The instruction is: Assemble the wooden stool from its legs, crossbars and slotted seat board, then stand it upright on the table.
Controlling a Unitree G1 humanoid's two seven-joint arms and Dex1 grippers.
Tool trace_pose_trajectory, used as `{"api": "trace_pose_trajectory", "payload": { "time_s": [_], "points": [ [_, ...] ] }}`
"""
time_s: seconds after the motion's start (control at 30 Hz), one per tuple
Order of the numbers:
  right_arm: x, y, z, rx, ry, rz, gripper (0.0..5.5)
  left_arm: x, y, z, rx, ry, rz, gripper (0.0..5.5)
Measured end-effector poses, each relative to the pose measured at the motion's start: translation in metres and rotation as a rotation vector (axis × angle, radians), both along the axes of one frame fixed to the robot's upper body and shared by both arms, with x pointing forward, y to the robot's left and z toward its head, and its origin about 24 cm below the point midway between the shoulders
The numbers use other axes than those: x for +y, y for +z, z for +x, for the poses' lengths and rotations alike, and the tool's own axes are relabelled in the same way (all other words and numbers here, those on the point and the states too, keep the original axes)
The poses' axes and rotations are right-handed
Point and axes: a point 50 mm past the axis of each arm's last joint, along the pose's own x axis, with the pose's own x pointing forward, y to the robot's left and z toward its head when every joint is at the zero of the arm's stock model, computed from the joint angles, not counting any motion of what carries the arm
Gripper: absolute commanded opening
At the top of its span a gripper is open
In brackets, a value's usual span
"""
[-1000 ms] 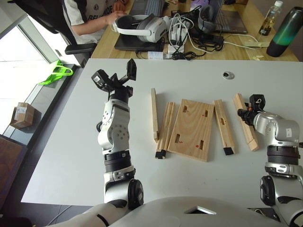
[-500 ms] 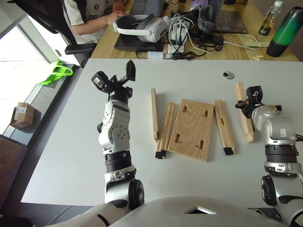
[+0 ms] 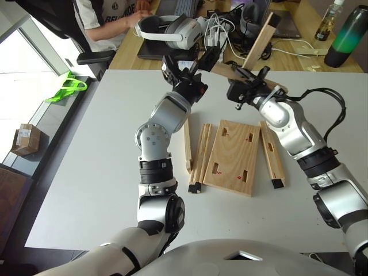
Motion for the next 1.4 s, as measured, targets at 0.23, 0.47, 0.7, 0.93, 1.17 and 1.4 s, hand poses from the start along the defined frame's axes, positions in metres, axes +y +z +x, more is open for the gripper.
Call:
{"api": "trace_pose_trajectory", "payload": {
  "time_s": [0.23, 0.47, 0.7, 0.93, 1.17, 1.4],
  "points": [
    [0.025, -0.003, -0.007, -0.027, 0.089, 0.007, 1.02, -0.009, 0.002, 0.000, 0.021, 0.021, 0.006, 4.15],
    [0.027, -0.002, -0.005, -0.060, 0.072, 0.034, 1.02, -0.011, 0.005, 0.001, 0.009, 0.100, 0.027, 2.94],
    [0.026, -0.001, -0.004, -0.075, 0.050, 0.051, 1.02, -0.001, 0.008, 0.004, 0.004, 0.212, 0.009, 1.72],
    [0.027, -0.004, -0.005, -0.082, 0.040, 0.060, 1.02, -0.001, 0.007, 0.004, 0.045, 0.216, -0.029, 1.31],
    [0.027, -0.004, -0.009, -0.077, 0.127, 0.023, 1.75, 0.006, 0.008, 0.005, 0.077, 0.258, -0.102, 1.09],
    [0.012, -0.020, -0.041, 0.233, 0.428, -0.151, 2.00, 0.030, 0.019, 0.014, 0.025, 0.417, -0.198, 1.02]
  ]
}}
